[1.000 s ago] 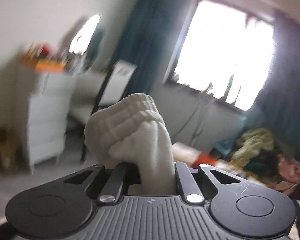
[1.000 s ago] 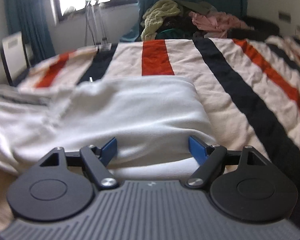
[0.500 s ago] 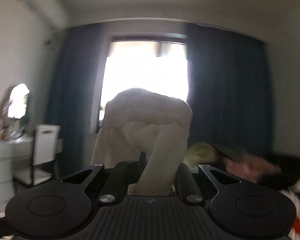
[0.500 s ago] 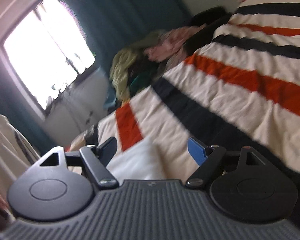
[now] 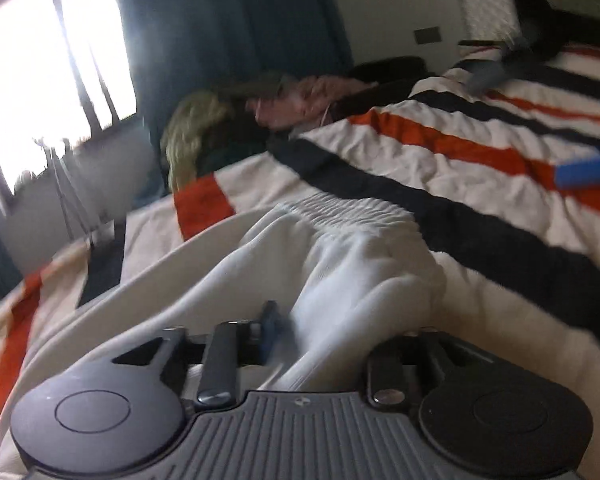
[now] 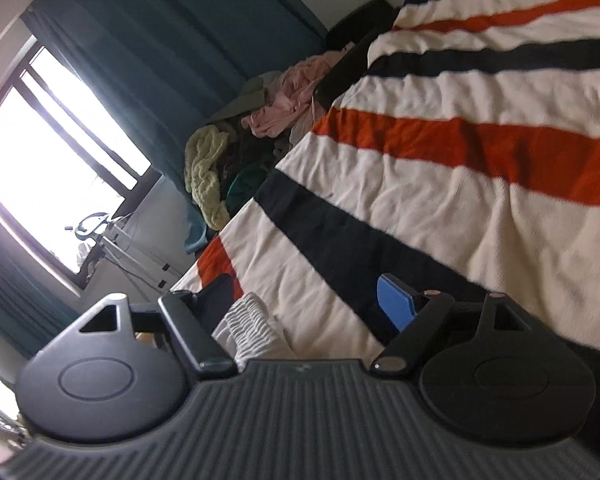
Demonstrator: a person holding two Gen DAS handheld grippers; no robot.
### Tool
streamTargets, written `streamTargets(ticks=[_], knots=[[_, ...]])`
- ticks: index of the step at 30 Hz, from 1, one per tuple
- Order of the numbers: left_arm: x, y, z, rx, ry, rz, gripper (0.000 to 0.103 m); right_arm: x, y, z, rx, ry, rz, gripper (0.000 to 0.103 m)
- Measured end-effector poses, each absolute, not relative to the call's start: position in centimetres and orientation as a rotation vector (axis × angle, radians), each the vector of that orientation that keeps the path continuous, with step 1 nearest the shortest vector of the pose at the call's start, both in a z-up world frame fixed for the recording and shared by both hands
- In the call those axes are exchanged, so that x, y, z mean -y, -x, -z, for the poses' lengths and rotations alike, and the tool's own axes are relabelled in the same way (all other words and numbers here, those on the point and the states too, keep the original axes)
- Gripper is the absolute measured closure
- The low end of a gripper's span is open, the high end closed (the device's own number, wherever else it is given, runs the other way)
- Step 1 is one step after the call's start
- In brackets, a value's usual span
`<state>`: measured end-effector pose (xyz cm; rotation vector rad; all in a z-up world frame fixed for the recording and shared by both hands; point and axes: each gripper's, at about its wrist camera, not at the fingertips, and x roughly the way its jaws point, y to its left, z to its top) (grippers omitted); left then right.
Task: Fold clothes
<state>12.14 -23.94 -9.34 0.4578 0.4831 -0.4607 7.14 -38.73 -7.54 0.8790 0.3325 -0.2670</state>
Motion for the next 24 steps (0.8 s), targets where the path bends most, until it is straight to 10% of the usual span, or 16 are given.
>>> streamTargets(ticks=[4,24], knots=[[18.5,-12.7,6.3,-0.526,-0.425,0.477,0.021,38.3,-7.3,7.8,-0.358,-0.9,0.226,0.022],[-6.5,-5.1,5.0,-0.613,-0.293,0.203,0.007,34.8,-10.4,13.9,-0.514,-1.249,0.018,0.023]])
